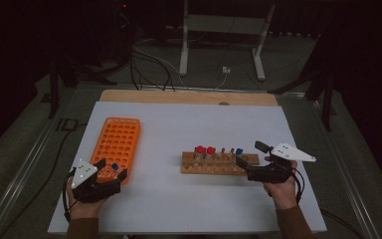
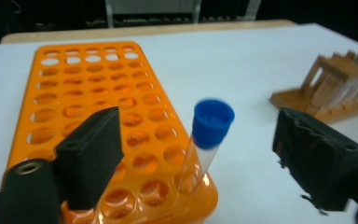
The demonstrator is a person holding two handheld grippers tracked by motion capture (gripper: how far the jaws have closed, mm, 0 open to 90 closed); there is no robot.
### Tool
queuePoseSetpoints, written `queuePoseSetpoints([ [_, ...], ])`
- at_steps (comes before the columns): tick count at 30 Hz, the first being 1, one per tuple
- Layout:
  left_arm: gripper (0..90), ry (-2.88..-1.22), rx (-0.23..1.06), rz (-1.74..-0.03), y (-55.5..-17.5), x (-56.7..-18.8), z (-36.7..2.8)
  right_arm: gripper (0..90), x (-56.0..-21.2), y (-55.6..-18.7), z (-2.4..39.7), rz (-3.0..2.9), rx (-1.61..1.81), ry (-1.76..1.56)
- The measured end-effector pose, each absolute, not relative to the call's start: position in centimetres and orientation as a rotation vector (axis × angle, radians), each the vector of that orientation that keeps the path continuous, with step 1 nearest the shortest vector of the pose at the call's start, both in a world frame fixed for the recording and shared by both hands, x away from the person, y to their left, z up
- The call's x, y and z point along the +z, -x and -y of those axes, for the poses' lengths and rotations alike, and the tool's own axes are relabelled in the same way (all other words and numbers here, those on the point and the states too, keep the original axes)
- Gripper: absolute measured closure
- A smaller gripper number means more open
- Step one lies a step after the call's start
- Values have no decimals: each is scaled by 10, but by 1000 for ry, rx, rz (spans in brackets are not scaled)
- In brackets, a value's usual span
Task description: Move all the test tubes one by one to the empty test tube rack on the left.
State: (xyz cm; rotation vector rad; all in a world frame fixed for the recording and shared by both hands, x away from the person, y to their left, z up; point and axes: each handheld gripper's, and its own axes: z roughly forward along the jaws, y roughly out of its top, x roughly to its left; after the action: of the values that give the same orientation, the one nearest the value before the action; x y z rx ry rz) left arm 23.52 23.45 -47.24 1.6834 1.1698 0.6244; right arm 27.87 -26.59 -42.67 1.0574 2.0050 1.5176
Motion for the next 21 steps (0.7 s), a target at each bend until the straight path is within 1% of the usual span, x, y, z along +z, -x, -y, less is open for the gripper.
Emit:
queuePoseSetpoints([
  [2, 88, -1672, 644, -1173, -235, -471, -234, 93, -428, -280, 265, -2007, 1509, -1060],
  [4, 18, -1653, 648, -1175, -235, -469, -234, 137, -429, -281, 265, -2015, 1499, -1063],
  [5, 9, -1648, 652, -1171, -234, -468, -234, 154, -430, -282, 264, -2015, 1492, -1069],
  [7, 4, -1627, 674, -1165, -232, -465, -234, 173, -431, -284, 264, -2019, 1487, -1069],
  [10, 4, -1600, 687, -1157, -231, -462, -235, 228, -432, -286, 264, -2032, 1468, -1068],
  [12, 5, -1594, 673, -1158, -231, -462, -236, 272, -434, -287, 264, -2037, 1462, -1060],
  [21, 5, -1581, 703, -1132, -228, -459, -230, 472, -442, -293, 263, -2072, 1416, -1059],
])
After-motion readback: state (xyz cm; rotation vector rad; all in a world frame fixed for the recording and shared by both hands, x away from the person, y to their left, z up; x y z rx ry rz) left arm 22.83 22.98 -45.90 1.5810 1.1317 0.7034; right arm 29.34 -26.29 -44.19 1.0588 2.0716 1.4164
